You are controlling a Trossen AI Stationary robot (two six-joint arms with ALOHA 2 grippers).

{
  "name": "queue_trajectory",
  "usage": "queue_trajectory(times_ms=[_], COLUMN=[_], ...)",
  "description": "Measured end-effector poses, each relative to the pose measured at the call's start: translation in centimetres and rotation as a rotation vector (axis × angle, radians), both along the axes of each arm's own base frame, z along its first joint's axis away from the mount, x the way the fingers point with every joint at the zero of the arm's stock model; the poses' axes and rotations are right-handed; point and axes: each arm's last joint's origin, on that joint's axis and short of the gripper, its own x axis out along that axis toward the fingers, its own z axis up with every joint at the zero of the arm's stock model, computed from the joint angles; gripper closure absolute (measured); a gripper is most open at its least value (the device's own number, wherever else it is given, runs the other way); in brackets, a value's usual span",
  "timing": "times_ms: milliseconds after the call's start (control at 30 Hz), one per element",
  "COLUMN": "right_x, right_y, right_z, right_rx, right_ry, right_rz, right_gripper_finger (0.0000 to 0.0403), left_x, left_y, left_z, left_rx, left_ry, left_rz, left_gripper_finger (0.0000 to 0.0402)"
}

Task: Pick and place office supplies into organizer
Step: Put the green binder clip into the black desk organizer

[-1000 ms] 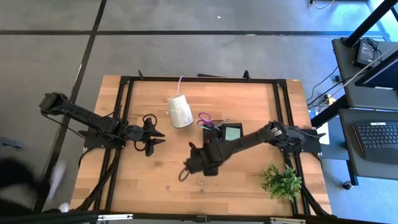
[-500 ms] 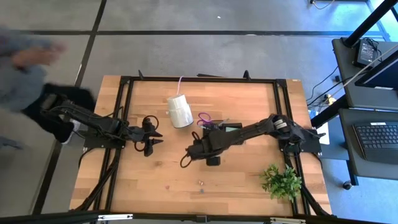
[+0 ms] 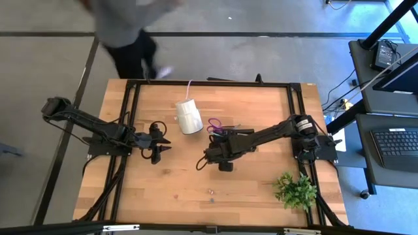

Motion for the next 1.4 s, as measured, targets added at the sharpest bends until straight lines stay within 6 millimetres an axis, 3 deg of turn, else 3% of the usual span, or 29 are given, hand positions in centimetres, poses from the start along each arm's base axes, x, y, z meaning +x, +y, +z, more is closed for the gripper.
queue_trajectory(times_ms=[1100,1400], right_x=[0.2,0.2], right_y=[-1.4,-1.4], right_z=[-0.3,-0.3], right_rx=[-0.045,-0.045], right_ry=[-0.033,-0.034], right_rz=[-0.076,-0.077], right_gripper_finger=[0.0335,0.0309], left_x=[0.0,0.0], left_y=[0.1,0.2], left_z=[0.0,0.0], left_rx=[0.054,0.06], left_ry=[-0.001,-0.002], left_rz=[0.013,0.02], left_gripper_finger=[0.0286,0.0286])
